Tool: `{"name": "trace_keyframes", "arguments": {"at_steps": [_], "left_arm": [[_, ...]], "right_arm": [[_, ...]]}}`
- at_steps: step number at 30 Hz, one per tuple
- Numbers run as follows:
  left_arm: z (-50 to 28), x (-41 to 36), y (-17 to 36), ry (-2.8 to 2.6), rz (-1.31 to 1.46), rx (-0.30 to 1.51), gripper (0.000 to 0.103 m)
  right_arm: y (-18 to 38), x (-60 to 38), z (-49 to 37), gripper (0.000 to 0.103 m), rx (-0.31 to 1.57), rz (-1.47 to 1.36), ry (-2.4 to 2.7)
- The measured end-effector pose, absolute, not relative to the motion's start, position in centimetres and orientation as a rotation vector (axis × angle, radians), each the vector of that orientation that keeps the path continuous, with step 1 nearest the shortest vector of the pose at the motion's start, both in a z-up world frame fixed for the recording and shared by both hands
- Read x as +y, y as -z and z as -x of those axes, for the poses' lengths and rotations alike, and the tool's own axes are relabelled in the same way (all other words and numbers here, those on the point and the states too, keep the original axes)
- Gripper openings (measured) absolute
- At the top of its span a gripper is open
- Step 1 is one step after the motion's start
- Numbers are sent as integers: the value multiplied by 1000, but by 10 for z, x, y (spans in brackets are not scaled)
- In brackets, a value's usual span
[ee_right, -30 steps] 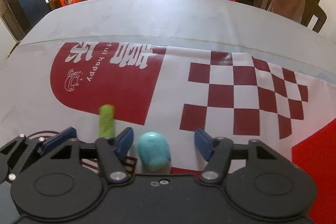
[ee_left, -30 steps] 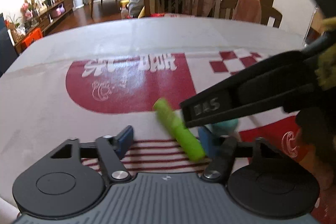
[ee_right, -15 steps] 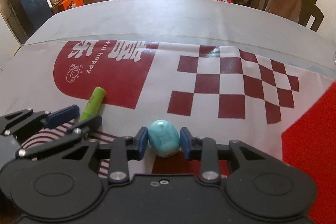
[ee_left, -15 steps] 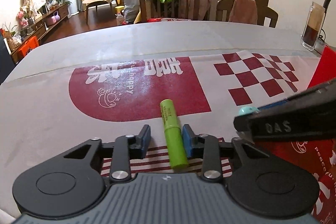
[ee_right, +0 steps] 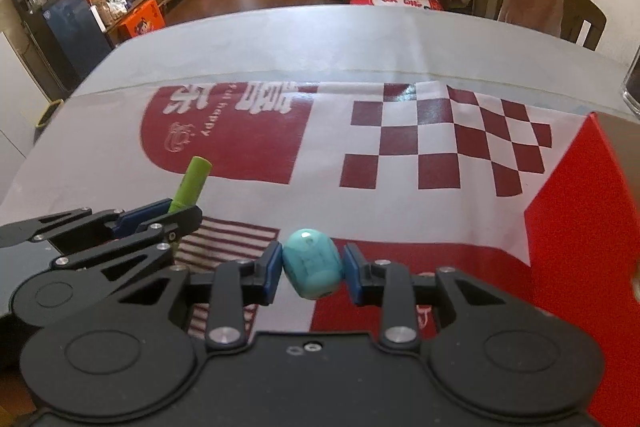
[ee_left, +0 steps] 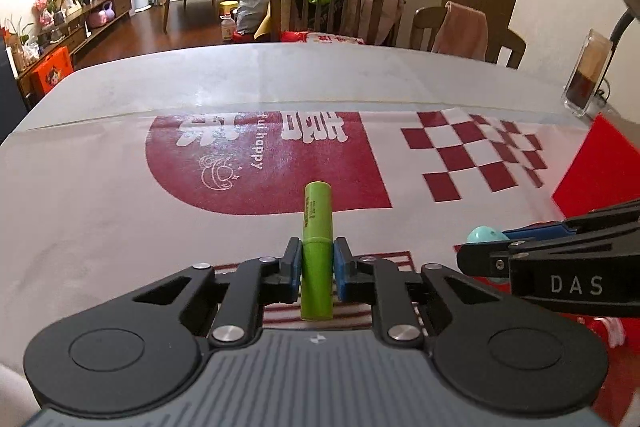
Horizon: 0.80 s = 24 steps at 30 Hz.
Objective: Organize rigid objects
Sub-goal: 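Carry the glue stick and teal eraser with both tools into the red box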
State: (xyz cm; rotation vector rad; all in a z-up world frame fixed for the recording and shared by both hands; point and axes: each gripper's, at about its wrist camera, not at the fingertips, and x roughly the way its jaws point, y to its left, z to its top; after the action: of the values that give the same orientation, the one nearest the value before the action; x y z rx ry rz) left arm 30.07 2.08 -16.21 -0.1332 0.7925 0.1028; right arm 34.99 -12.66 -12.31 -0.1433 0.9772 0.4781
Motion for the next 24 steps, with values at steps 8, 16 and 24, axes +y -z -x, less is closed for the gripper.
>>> {"name": "trace_keyframes", "arguments": {"at_steps": [8,16,24], "left_arm": [[-260,18,127,-81,149,767,16],[-218,9,87,-33,161,733,16],[-185,-1,49,14,169,690,16]], "right_arm": [[89,-138,-310,32,925,137,-484],[51,-152,-268,32,858,119,-470],[16,-167,-231,32,779,125,-457]]}}
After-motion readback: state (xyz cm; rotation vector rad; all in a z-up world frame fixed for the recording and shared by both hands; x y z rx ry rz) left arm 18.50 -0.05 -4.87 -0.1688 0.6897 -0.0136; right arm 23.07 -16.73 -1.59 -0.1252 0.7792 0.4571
